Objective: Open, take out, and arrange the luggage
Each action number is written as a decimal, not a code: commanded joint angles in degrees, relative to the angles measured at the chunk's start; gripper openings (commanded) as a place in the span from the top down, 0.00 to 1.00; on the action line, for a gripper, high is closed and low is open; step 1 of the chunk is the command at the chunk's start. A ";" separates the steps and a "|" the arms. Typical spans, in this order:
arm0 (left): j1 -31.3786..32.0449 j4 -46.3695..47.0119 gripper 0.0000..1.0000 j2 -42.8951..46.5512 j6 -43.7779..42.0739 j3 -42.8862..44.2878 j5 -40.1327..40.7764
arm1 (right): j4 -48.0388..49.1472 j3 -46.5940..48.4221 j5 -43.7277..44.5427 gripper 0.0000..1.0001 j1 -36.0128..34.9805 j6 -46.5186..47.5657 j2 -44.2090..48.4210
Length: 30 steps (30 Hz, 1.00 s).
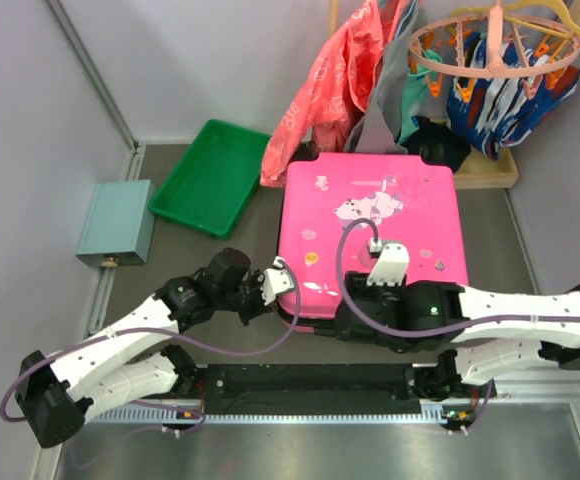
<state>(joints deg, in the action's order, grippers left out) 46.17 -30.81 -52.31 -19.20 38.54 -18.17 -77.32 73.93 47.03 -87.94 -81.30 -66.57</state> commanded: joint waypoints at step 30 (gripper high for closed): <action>-1.00 13.06 1.00 -3.67 -1.37 3.99 -0.46 | -15.32 -6.88 -1.31 0.13 13.31 9.03 7.94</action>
<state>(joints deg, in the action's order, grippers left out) 45.47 -31.42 -53.98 -19.49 39.35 -20.08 -73.52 66.24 39.27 -82.61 -85.65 -61.12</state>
